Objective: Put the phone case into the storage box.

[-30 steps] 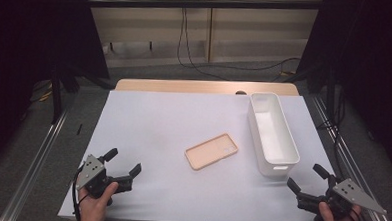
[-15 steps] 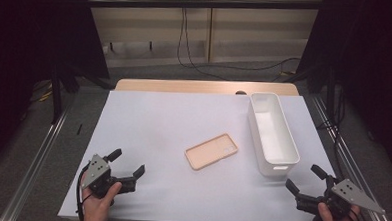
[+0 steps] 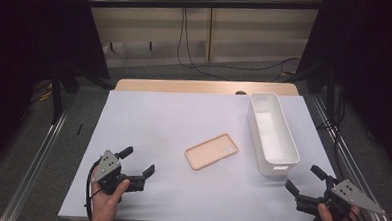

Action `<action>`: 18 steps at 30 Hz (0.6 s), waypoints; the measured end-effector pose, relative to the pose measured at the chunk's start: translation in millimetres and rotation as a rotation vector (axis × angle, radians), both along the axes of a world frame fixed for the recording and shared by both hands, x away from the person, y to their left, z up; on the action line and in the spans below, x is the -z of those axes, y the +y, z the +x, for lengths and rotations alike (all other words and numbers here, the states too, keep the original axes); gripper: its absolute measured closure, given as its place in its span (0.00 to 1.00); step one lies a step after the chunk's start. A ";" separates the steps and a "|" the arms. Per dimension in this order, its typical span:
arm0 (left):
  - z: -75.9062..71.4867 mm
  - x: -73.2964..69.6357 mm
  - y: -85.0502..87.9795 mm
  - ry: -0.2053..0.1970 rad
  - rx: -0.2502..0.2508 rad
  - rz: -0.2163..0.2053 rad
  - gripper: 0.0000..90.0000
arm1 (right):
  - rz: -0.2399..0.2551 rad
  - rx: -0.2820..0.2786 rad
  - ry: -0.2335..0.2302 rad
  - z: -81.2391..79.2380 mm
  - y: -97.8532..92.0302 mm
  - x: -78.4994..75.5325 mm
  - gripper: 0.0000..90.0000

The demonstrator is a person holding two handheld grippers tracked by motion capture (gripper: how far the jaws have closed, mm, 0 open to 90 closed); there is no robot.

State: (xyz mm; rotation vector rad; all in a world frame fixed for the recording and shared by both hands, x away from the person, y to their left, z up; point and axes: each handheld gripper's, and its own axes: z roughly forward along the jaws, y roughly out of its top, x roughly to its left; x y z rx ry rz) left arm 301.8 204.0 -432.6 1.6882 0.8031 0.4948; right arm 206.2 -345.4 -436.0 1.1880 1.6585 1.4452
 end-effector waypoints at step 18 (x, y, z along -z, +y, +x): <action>29.4 -7.7 -38.9 0.000 0.067 0.019 0.02 | 0.008 0.014 0.005 -0.5 -1.6 0.7 0.01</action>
